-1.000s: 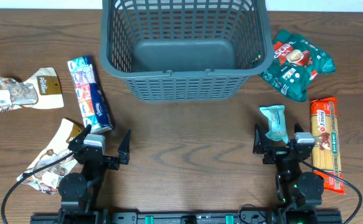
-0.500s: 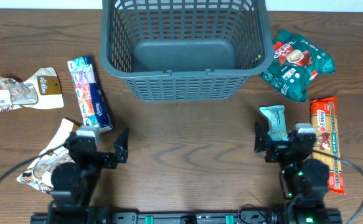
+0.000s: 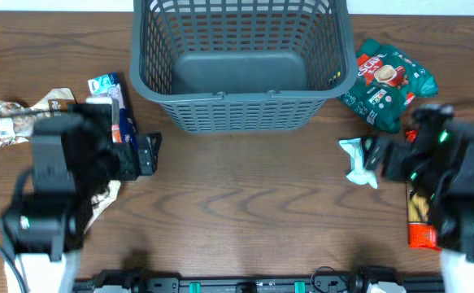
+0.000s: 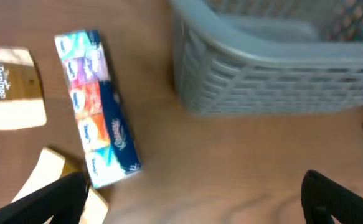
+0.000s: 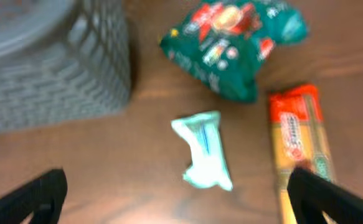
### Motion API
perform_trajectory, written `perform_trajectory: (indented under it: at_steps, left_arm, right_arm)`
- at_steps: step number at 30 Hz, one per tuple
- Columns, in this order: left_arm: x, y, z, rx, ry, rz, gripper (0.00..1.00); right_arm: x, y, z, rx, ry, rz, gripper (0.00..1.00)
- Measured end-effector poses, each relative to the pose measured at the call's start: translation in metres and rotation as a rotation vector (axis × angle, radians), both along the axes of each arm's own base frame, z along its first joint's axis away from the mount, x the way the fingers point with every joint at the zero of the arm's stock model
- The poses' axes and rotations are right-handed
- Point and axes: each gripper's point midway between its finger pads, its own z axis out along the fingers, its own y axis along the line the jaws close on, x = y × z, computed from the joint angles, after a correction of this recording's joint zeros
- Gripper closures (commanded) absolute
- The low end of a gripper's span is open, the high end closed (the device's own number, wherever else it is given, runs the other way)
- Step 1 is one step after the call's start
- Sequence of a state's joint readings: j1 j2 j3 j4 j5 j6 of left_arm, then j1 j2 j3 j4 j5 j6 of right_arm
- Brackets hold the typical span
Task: Pack container
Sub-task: 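Reach the right gripper to the green coffee bag and grasp it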
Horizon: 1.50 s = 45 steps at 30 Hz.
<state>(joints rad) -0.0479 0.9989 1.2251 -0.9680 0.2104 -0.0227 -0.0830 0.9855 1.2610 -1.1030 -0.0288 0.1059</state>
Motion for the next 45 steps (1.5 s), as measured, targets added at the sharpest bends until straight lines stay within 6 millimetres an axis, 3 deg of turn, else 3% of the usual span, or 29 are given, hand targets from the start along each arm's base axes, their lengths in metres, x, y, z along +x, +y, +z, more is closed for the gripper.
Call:
perform_trajectory:
  at_steps: [4, 7, 16, 21, 30, 39, 45]
  left_arm:
    - [0.003, 0.000, 0.003, 0.028, 0.108, -0.027, 0.01]
    - [0.008, 0.003, 0.000, 0.054, 0.148, -0.031, 0.01]
    - [0.008, 0.020, -0.009, 0.162, 0.186, -0.001, 0.01]
    - [0.006, 0.024, -0.010, 0.193, 0.189, -0.013, 0.01]
    - [0.007, 0.025, -0.010, 0.210, 0.187, -0.020, 0.01]
    - [0.005, 0.028, -0.011, 0.224, 0.197, -0.012, 0.01]
    - [0.005, 0.028, -0.011, 0.226, 0.197, -0.015, 0.01]
  right_arm:
    - [0.001, -0.016, 0.019, 0.016, 0.147, -0.061, 0.01]
    - [0.017, -0.026, 0.025, 0.026, 0.201, -0.092, 0.01]
    - [0.081, -0.040, 0.008, 0.027, 0.190, -0.101, 0.01]
    - [0.099, -0.045, -0.011, 0.049, 0.222, -0.115, 0.01]
    - [0.141, -0.046, -0.067, 0.112, 0.314, -0.091, 0.01]
    - [0.165, -0.049, -0.080, 0.118, 0.281, -0.090, 0.01]
    - [0.186, -0.072, -0.099, 0.130, 0.258, -0.138, 0.01]
